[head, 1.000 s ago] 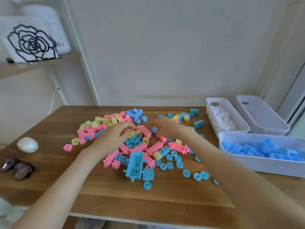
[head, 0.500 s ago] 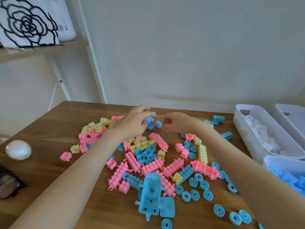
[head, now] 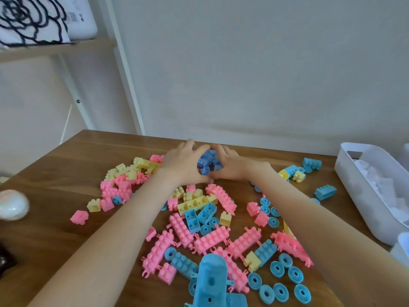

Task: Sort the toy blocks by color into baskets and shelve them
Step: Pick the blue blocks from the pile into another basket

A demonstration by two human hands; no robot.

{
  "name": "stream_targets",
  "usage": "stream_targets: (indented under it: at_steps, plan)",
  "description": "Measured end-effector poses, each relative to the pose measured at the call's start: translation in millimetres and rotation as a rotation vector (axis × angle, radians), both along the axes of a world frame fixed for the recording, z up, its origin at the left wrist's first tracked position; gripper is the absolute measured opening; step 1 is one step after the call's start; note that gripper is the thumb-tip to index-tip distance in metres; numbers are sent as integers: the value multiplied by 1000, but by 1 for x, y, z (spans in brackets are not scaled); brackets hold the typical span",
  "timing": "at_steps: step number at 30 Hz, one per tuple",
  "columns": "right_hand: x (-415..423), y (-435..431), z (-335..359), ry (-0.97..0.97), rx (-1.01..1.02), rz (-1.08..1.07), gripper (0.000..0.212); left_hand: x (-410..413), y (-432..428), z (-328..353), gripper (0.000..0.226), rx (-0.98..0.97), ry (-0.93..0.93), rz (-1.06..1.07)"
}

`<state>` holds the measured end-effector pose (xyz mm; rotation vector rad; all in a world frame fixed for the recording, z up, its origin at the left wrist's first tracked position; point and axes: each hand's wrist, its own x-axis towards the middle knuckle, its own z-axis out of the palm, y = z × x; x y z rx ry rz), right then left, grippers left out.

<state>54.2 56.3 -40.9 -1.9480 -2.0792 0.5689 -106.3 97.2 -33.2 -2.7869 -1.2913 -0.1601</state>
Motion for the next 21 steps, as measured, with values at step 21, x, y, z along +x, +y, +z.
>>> stream_targets:
  at_steps: [21]
  plan:
    - [1,-8,-5,-221,53,54,48,13,2,-5,60,-147,37,-62]
